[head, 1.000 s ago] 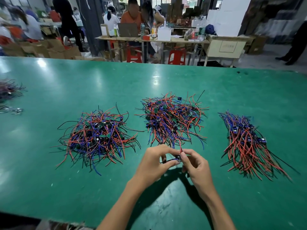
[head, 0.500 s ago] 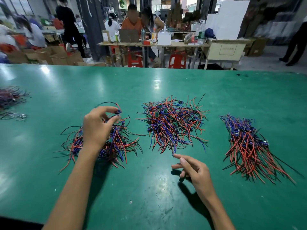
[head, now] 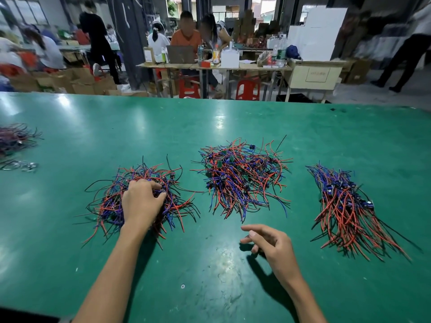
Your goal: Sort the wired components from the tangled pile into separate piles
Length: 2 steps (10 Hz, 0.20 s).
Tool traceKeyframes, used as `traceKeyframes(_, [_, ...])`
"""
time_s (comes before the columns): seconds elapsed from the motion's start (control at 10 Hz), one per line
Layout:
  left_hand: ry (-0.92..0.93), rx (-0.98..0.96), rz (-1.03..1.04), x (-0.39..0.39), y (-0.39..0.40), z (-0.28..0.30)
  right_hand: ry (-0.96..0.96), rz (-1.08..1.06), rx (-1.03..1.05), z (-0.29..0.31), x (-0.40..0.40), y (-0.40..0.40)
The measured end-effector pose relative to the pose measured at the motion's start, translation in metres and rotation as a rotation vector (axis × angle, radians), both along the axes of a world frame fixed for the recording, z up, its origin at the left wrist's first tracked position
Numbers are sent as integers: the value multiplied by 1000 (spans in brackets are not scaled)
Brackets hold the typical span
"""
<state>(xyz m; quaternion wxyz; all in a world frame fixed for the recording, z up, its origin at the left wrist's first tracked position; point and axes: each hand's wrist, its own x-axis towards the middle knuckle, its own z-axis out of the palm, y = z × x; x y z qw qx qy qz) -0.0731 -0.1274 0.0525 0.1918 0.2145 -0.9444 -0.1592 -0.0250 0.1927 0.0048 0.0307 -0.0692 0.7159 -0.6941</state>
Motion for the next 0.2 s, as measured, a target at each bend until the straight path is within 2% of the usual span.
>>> traceKeyframes(0.1, [28,22,-27,11,11,19,6,7,16,-2,-1,1])
traceKeyframes(0.2, [194,195,-209,28,30,45,13,9,-5,-5,-3,-1])
